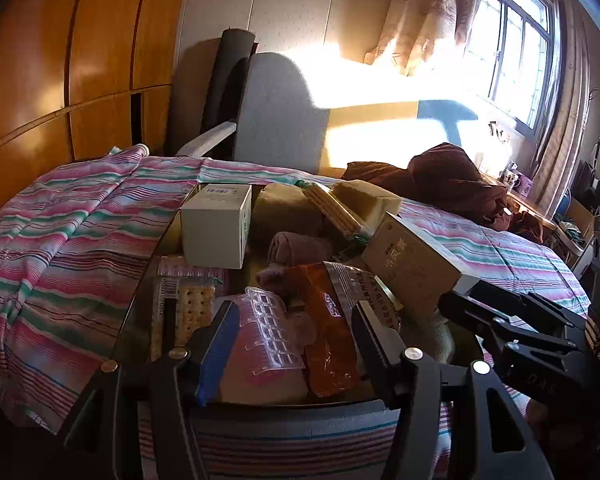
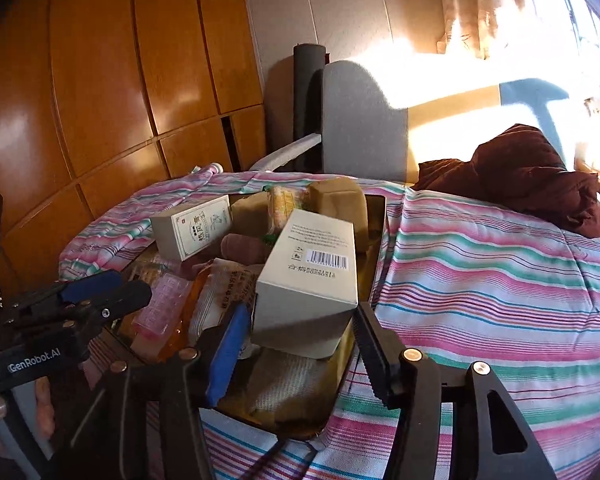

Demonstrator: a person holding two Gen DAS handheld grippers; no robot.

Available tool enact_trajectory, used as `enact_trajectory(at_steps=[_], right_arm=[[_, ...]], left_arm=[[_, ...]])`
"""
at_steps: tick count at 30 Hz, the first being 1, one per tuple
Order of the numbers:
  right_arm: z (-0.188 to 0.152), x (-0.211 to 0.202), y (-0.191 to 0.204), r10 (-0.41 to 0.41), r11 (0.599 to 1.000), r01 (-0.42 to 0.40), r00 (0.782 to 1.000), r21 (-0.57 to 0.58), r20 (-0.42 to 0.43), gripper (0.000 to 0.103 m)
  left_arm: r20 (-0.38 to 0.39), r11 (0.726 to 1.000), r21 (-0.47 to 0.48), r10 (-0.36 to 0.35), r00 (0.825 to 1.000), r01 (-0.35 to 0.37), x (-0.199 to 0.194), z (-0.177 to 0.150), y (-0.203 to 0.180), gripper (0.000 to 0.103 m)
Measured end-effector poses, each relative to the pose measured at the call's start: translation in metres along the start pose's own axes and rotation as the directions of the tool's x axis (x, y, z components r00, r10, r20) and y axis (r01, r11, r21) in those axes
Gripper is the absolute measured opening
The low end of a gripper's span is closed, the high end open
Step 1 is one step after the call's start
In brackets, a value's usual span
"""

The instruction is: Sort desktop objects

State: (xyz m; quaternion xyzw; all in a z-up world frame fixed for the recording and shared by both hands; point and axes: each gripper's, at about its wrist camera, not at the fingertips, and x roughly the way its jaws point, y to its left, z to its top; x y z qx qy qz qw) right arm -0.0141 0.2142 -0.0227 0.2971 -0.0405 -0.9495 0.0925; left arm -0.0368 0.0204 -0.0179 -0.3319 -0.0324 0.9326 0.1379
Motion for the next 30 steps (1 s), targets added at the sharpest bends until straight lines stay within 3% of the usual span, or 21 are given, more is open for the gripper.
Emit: enact_trajectory(at_steps=[6,10,14,20,25,28,30], right_arm=[[-0.007,-0.012,0.008,-0.010,1.000,0.010,1.000,-0.014,0.012,0.059],[-0.009,-0.003,0.015,-0.002,1.000,0.002,1.000,-0.028,-0.019,0.059],[-0.008,-0.014,0.020,0.001,1.000,-0.001,1.000,-0.025,0.008,0.060],[0.003,-0.020,0.032,-0.071,0.997,0.071,0.997,-0.022,-0.006,0.071],[0.004,-0.020,0.046,-0.134,0.990,0.134,0.991,-0.050,-0.001,0.080],[0.004,-0.021,0.052,-0.155,0.986,0.156,0.988,-0.061,0.008,0.082],[0.003,-0.020,0.054,-0.163,0.984,0.164,0.986,-0.071,0.011,0.083]], left_arm=[[-0.023,0.998,-0.003,0.070,0.997,-0.070,-0.005,-0.004,-0.009,0.061],[-0.017,0.996,0.010,0.090,0.996,-0.090,-0.012,-0.006,-0.014,0.064],[0.010,0.995,0.020,0.102,0.995,-0.102,-0.023,-0.003,-0.016,0.065],[0.044,0.984,0.056,0.165,0.985,-0.167,-0.041,0.003,-0.026,0.065],[0.070,0.961,0.049,0.270,0.960,-0.273,-0.050,0.004,-0.024,0.065],[0.077,0.956,0.034,0.288,0.955,-0.291,-0.051,-0.003,-0.018,0.065],[0.056,0.963,0.009,0.269,0.961,-0.270,-0.049,-0.006,-0.013,0.061]])
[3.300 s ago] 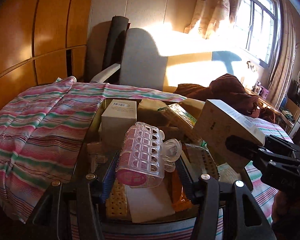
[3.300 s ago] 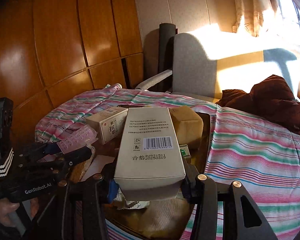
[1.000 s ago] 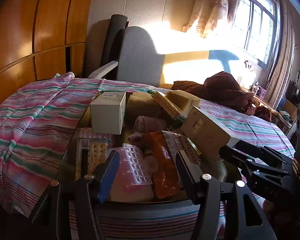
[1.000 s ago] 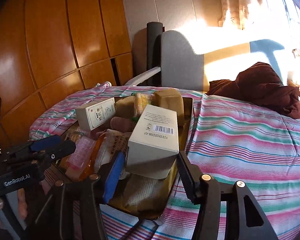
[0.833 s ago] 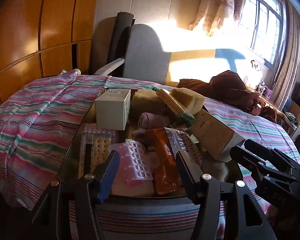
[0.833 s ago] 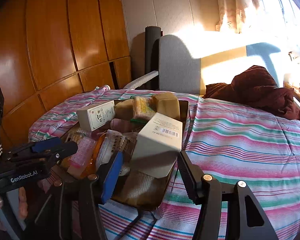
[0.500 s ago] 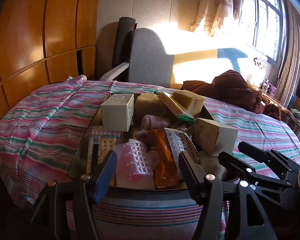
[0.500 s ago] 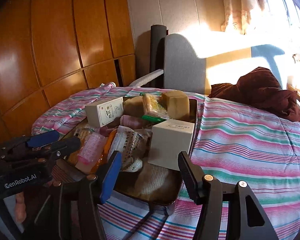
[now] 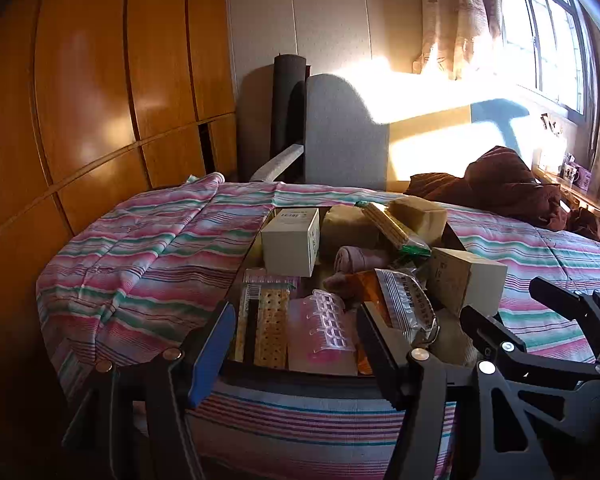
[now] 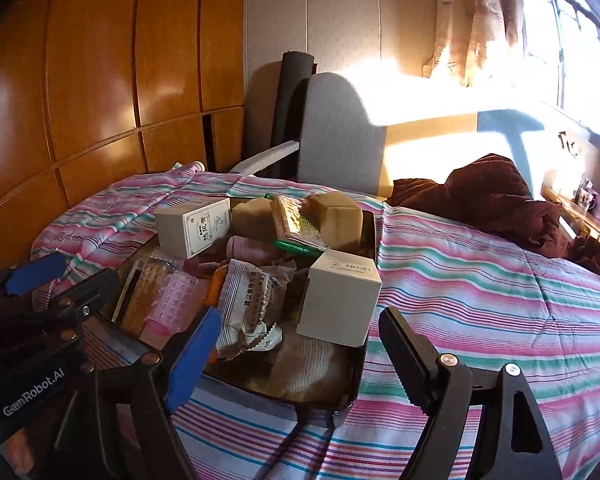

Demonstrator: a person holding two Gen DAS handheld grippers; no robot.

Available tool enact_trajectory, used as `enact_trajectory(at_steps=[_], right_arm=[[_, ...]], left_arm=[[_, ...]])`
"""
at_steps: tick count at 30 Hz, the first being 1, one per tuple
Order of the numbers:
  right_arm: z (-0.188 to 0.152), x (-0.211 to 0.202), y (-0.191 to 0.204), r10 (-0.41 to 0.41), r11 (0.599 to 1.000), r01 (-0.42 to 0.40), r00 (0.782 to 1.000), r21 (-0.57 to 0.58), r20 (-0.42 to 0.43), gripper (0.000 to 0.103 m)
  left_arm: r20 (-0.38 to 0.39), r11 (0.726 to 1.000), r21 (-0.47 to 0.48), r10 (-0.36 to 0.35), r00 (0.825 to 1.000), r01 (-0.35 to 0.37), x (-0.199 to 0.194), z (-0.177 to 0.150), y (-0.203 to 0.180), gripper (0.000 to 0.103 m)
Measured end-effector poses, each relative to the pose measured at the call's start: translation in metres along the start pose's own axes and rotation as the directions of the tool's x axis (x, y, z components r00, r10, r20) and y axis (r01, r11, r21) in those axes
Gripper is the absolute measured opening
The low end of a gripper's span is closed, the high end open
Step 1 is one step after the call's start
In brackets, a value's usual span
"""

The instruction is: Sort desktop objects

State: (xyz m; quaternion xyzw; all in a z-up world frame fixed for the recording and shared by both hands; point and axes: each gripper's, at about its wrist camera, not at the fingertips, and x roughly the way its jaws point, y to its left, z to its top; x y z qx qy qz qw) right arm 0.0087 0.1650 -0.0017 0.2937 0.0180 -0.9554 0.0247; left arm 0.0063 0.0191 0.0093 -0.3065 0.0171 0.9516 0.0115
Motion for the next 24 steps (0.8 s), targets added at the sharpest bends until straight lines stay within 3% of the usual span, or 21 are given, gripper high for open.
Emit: enact_trajectory(at_steps=[3,7,12,24], right_arm=[[0.000,0.003,0.003,-0.012,1.000,0.012,1.000,-0.017,-0.009,0.083],[-0.001,0.007,0.005,-0.022,0.999,0.021,0.999,-0.025,-0.024,0.084],[-0.002,0.008,0.006,-0.025,0.999,0.024,0.999,-0.026,-0.025,0.084],[-0.002,0.007,0.008,-0.029,0.999,0.029,1.000,-0.037,-0.011,0.086]], left_arm=[[-0.026,0.999,-0.039,-0.010,1.000,0.009,0.005,-0.003,0.004,0.059],[-0.049,1.000,-0.028,-0.007,0.999,0.005,0.010,-0.005,-0.001,0.048],[-0.064,0.999,-0.034,-0.012,0.998,0.010,0.013,-0.006,-0.002,0.047],[-0.021,1.000,-0.026,-0.015,1.000,0.014,0.007,-0.003,-0.003,0.042]])
